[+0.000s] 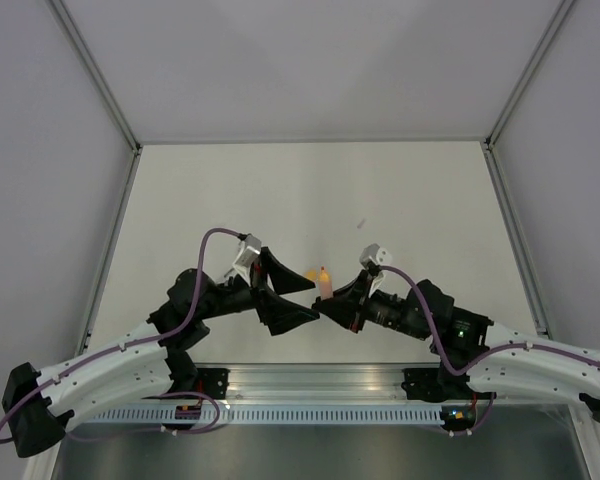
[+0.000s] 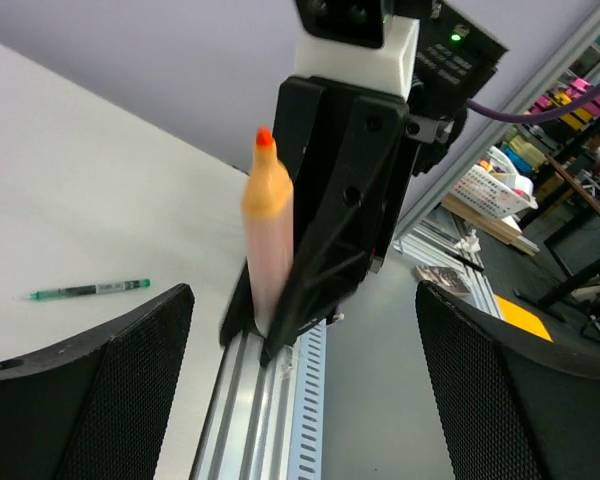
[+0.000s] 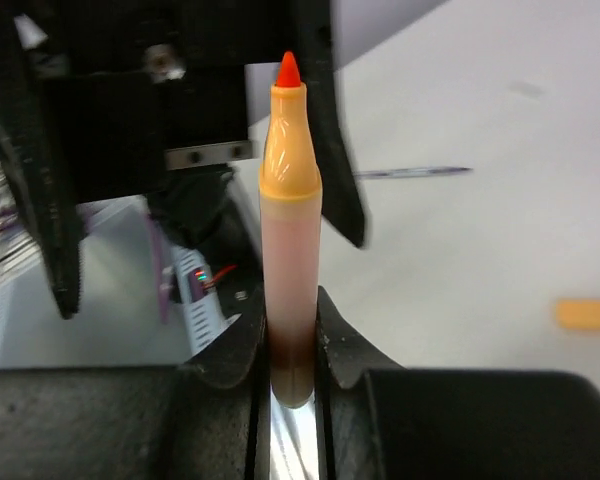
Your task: Insert the pens into the pen caps
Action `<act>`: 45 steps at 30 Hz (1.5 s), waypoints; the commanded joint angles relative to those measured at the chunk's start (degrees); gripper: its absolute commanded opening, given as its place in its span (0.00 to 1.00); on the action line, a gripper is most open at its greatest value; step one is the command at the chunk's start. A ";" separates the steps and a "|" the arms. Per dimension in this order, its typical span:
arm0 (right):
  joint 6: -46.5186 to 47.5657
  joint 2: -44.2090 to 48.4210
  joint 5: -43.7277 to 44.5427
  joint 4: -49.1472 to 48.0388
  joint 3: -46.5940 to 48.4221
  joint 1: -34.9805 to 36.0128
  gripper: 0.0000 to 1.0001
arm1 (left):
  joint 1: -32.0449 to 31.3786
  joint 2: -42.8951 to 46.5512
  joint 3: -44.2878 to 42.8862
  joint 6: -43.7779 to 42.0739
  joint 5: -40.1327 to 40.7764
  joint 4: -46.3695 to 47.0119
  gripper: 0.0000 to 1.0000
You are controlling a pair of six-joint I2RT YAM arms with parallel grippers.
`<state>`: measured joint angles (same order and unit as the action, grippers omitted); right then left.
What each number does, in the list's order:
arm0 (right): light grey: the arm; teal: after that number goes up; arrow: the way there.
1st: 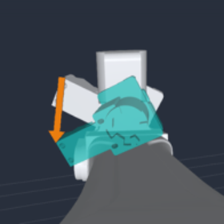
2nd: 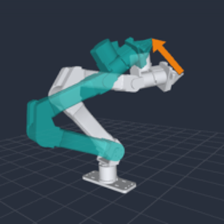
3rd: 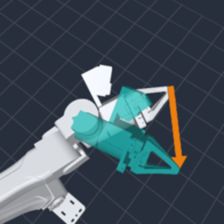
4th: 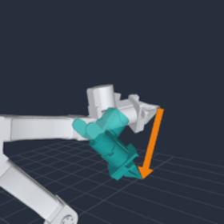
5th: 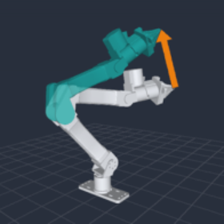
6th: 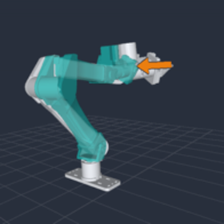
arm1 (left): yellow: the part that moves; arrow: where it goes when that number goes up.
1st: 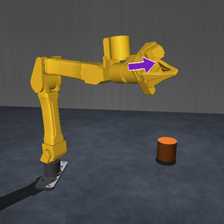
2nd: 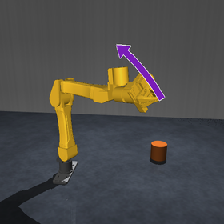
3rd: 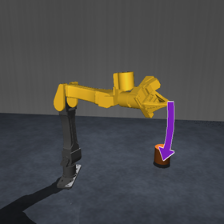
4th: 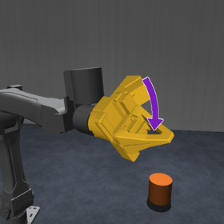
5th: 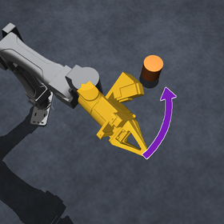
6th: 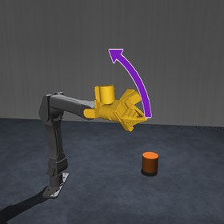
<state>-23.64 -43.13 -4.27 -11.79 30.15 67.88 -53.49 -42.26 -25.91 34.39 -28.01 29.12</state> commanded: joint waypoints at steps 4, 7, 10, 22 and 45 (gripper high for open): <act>2.89 8.15 35.08 21.88 8.86 -0.20 0.00 | -0.21 0.34 -7.13 -0.40 17.40 -19.79 0.95; 6.14 8.24 47.58 24.54 11.77 -0.20 0.00 | -0.21 -3.51 -7.57 2.08 27.53 -27.35 0.93; 5.46 6.23 52.35 25.50 14.05 -0.46 0.00 | -0.21 -9.13 -13.25 -4.64 33.17 -35.05 0.92; 3.95 7.80 48.77 20.58 10.01 -0.64 0.00 | -0.21 -32.35 -25.85 23.92 45.99 -50.91 0.89; 3.95 15.28 48.04 18.91 5.53 -0.73 0.00 | 5.24 -55.48 -41.68 82.23 36.08 -62.35 0.94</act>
<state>-20.12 -28.08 43.22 8.73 36.14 67.26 -48.47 -98.83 -68.05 106.52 8.58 -35.81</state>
